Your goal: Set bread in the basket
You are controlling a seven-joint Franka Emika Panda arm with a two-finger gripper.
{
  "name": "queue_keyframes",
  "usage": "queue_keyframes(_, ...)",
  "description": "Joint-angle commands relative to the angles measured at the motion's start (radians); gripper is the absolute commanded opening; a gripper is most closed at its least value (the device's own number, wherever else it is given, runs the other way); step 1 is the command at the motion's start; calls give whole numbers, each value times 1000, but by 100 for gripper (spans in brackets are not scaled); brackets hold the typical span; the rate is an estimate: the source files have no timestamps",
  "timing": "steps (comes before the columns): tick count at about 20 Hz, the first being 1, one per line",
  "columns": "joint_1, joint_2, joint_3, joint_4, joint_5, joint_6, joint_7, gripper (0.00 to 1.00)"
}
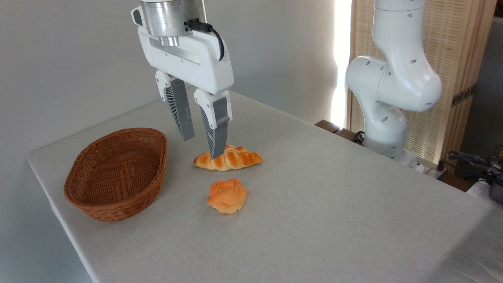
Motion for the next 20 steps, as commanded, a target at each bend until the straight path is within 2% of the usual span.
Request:
queue_keyframes(1, 2, 12, -1, 27, 6, -33, 11, 100)
queue_keyframes(11, -8, 1, -16, -18, -3, -32, 11, 100)
queue_keyframes(14, -49, 0, -27, -47, -6, -18, 14, 100)
queue_keyframes(16, -51, 0, -56, -59, -6, -15, 14, 100)
queue_keyframes(20, -51, -28, -58, -137, 8, -7, 39, 100)
